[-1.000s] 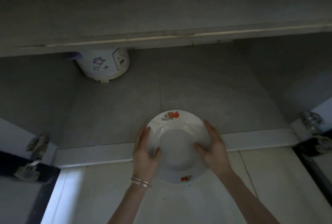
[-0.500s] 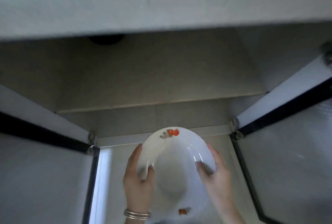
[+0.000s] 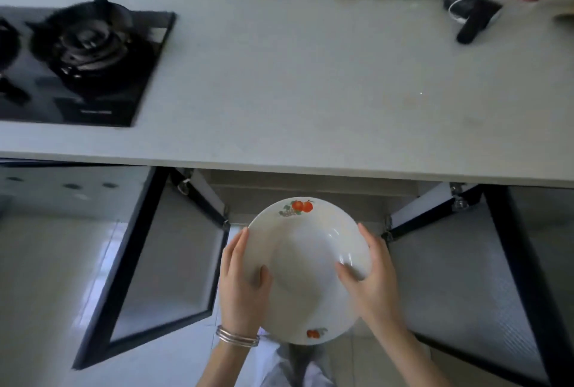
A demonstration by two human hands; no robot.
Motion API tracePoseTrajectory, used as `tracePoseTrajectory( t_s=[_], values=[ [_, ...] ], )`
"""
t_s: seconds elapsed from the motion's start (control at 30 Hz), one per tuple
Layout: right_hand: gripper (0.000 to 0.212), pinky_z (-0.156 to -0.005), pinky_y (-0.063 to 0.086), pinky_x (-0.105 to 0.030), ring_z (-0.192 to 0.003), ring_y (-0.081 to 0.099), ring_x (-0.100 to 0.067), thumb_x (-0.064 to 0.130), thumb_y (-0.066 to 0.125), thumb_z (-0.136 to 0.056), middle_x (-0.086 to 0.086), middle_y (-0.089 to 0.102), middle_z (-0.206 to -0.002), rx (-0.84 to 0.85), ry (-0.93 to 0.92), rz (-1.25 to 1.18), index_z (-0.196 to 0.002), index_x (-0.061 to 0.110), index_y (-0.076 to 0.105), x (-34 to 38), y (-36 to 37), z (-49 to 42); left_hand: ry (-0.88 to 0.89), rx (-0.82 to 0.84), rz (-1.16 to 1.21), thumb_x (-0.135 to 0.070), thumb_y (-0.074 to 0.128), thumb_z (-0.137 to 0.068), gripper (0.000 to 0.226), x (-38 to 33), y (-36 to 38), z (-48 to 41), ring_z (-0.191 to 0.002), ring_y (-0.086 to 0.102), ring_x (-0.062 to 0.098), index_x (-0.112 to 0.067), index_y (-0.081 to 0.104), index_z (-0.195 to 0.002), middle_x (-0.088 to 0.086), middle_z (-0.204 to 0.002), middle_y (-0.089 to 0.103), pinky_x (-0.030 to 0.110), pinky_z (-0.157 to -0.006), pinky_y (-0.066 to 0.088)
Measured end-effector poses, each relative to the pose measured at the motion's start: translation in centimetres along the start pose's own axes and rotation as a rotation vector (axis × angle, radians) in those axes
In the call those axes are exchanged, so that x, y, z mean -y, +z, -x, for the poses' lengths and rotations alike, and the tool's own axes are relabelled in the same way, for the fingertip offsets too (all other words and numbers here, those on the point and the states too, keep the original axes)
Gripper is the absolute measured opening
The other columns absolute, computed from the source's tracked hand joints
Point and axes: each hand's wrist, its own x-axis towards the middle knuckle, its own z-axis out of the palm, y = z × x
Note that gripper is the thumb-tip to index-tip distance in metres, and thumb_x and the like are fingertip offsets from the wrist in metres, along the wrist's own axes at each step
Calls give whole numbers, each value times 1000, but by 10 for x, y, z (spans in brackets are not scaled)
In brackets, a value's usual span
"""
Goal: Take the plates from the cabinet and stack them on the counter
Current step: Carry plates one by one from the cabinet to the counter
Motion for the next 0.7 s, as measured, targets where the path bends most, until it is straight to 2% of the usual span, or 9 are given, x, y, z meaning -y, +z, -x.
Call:
tracePoseTrajectory(
  t_s=[0.07,0.1,0.2,0.3,0.4,0.5,0.6,0.7],
  values=[
    [70,-89,23,4,-111,38,5,0,74,-72,4,46,-124,37,-46,6,-132,10,41,22,-11,7,-2,-41,-47,12,64,-64,67,-16,-20,8,-110,45,9,-5,49,-127,9,-126,51,26,-88,43],
    [70,-90,23,4,-111,37,5,-2,74,-71,3,45,-125,47,-74,18,-133,9,41,32,-15,10,-6,-59,-52,14,65,-64,68,-23,-29,13,-109,44,6,-5,49,-127,10,-126,51,27,-87,43],
    [73,-93,24,2,-112,37,3,-6,74,-69,-3,46,-125,91,-145,54,-133,5,41,54,-20,18,-17,-141,-52,18,66,-63,69,-37,-55,27,-105,40,-3,-4,49,-127,4,-123,49,19,-84,40],
    [76,-95,28,-9,-113,40,-2,-4,74,-69,2,46,-124,147,-185,46,-135,9,40,75,-17,26,-70,-241,-58,19,66,-63,70,-43,-79,42,-102,40,-5,-5,50,-127,-1,-121,47,17,-82,40],
    [74,-95,34,-17,-111,40,4,-3,72,-72,9,45,-122,248,-212,18,-136,15,38,100,-6,30,-103,-344,-80,19,67,-62,69,-42,-103,55,-100,40,-4,-1,51,-125,1,-120,47,7,-82,35],
    [73,-86,38,-7,-105,43,13,-1,70,-75,14,44,-119,380,-243,-31,-136,20,37,125,12,35,-175,-459,-83,6,65,-64,65,-37,-131,65,-97,43,-2,-2,50,-127,0,-116,49,4,-79,30],
    [65,-78,42,-2,-102,48,1,-1,71,-75,10,48,-113,463,-286,-80,-129,21,42,153,40,42,-209,-580,-68,-6,59,-63,62,-28,-165,73,-96,49,6,-4,52,-125,-2,-114,52,3,-81,32],
    [57,-74,44,-3,-99,51,-1,-2,71,-74,4,51,-110,567,-320,-146,-118,23,44,183,73,56,-241,-677,-20,-9,59,-65,58,-12,-203,81,-98,52,4,-8,54,-123,-3,-115,57,8,-83,37]
  ],
)
